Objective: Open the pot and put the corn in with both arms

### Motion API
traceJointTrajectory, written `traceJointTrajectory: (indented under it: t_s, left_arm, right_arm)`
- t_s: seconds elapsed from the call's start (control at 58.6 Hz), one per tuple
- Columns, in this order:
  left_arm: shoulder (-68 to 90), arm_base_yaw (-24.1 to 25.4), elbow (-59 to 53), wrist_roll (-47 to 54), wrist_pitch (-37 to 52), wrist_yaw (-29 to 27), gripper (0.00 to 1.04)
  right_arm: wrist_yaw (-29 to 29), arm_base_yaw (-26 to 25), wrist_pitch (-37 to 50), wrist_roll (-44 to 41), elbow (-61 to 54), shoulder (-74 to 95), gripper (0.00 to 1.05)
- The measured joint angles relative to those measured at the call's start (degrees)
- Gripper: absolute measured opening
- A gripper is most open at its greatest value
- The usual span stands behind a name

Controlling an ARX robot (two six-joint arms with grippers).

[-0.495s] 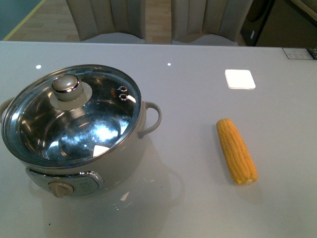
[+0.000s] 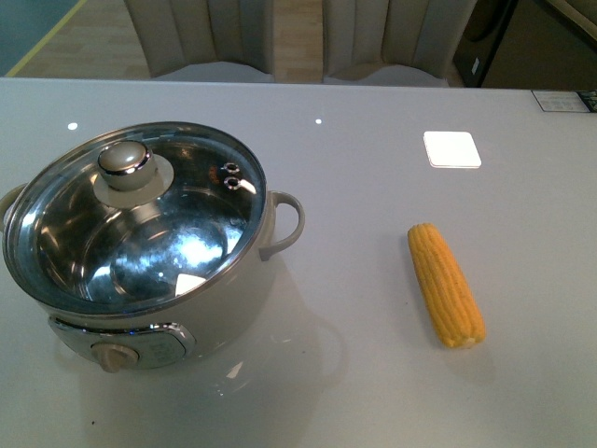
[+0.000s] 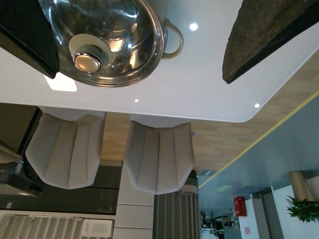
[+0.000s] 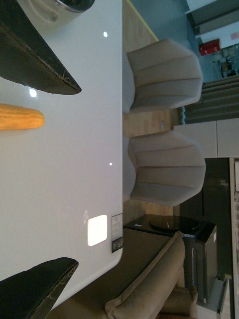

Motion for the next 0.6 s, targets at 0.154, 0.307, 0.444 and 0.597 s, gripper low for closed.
traceJointTrajectory:
  t_s: [0.154,0.307,0.444,0.597]
  left_arm:
    - [0.0,0.02,0.0,0.0,0.0,0.0,0.98]
    - [13.05,-1.18,7.5,-8.02,-19.54,-8.02,0.98]
    - [19.85,-2.12,8.83,-10.43,-14.71,-8.46,0.98]
    - [33.92,-4.87,12.52,-10.67,1.4,-8.81,0.98]
  right_arm:
    - [0.0,0.0,0.0,0.0,0.0,0.0,0.96]
    - [-0.09,-0.02,-0.02,0.0,0.0,0.0,0.96]
    - [-0.02,-0.02,-0.02,0.0,0.0,0.0,0.96]
    - [0.0,0.0,-0.02,0.0,0.0,0.0,0.96]
